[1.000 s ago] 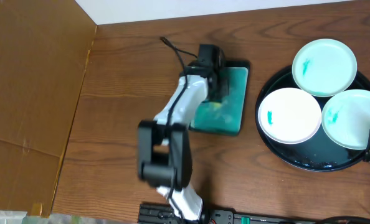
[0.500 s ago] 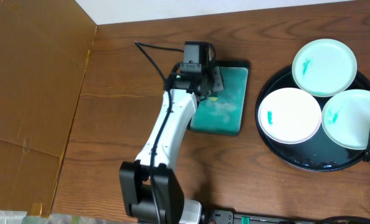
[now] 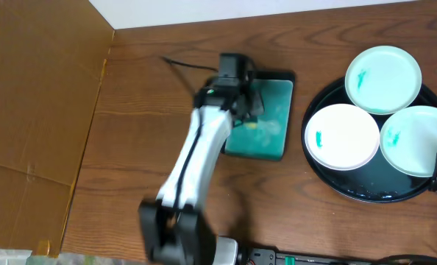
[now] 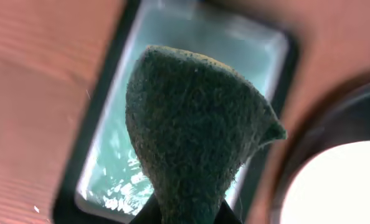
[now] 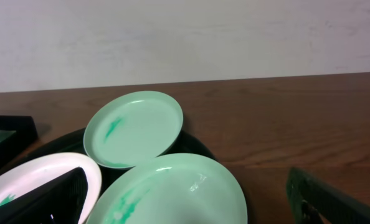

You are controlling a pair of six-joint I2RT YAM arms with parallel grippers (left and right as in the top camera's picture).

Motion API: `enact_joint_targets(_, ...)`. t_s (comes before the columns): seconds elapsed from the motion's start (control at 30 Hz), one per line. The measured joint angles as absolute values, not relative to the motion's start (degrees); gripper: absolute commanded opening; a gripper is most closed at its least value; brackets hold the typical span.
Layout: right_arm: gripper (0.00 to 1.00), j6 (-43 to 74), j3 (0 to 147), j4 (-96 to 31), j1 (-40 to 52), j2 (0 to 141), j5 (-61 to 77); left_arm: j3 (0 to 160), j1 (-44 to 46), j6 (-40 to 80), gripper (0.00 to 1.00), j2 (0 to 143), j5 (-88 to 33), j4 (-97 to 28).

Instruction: Clean dirty plates on tray and stack at the side

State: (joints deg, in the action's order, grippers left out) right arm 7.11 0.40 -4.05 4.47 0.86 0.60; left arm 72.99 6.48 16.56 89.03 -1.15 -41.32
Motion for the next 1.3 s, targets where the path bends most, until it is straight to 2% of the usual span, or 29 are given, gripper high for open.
enact_joint_targets(0.2,0.99,7.1,0.4,-4.1,4.5,0.8,0.6,73.8,6.5,17.3,0.07,80.9,-1.1,-40.1)
enact_joint_targets(0.4,0.99,7.1,0.4,-4.0,4.5,0.8,0.6,64.1,6.5,19.7,0.07,92.2,-1.1,-28.8)
enact_joint_targets(0.57,0.99,7.1,0.4,-4.1,4.5,0.9,0.6,61.6,6.5,19.9,0.07,100.6,-1.3,-31.8)
enact_joint_targets(0.77,0.99,7.1,0.4,-4.1,4.5,0.8,0.6,67.7,6.5,21.0,0.07,91.8,-5.6,-38.3)
enact_joint_targets(0.9,0.99,7.1,0.4,-4.1,4.5,0.8,0.6,70.3,7.6,27.9,0.07,81.6,-8.9,-38.2)
enact_joint_targets(1.07,0.99,7.1,0.4,-4.1,4.5,0.8,0.6,70.3,12.8,37.8,0.07,80.7,-10.2,-38.1)
enact_joint_targets(1.3,0.99,7.1,0.4,-4.1,4.5,0.8,0.6,68.5,25.8,43.2,0.07,91.4,-10.8,-29.3)
